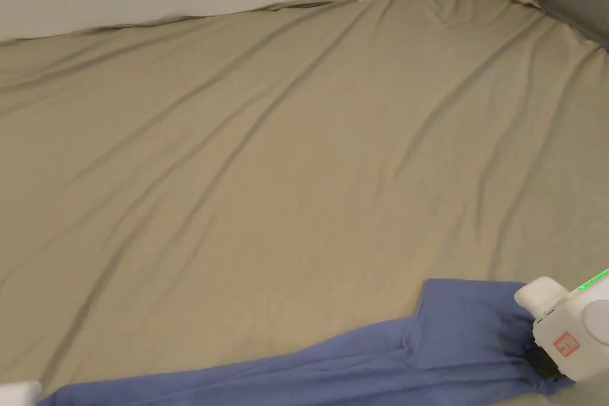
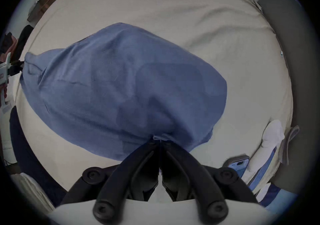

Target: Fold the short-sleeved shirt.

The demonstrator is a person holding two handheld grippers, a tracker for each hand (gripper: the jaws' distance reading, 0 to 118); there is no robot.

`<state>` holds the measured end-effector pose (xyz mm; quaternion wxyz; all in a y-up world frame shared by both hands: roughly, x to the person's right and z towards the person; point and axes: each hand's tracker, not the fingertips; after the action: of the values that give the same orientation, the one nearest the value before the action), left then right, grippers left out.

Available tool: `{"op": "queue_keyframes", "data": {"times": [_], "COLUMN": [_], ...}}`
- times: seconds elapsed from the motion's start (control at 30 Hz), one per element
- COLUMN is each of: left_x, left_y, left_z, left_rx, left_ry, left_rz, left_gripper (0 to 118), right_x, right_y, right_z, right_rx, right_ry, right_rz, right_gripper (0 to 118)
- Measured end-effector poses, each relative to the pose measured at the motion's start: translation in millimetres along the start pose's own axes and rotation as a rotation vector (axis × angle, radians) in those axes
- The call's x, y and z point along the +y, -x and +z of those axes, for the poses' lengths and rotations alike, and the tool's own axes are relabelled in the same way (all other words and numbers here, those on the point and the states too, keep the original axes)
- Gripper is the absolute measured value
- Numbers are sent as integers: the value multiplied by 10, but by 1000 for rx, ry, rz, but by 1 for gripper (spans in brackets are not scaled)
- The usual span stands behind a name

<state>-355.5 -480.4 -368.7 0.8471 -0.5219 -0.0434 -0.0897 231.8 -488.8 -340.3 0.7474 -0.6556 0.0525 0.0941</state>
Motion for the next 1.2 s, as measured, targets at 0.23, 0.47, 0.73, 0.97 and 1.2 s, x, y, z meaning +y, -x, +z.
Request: {"op": "queue_keyframes", "data": {"times": [0.23,0.47,0.73,0.97,1.2], "left_x": [-85,-276,-368,-236,-44], "left_y": [283,407,708,1385,994], "left_z": [630,1229,672,-241,-363], "left_rx": [-126,-104,-282,-755,-749], "left_ry": [-220,-233,-139,40,75], "left_rz": [155,265,372,536,322], "left_gripper": [118,118,0,118,118], "right_x": [-177,-559,-709,-688,-731], "right_y": [-1,527,858,661,785], "right_z": [546,1593,1552,1620,1717], "right_rx": [-68,-9,339,458,523], "right_ry": [-169,-565,-707,-717,-764], "right_rz": [78,-166,-296,-268,-253], "right_gripper": [93,116,2,2,2]}}
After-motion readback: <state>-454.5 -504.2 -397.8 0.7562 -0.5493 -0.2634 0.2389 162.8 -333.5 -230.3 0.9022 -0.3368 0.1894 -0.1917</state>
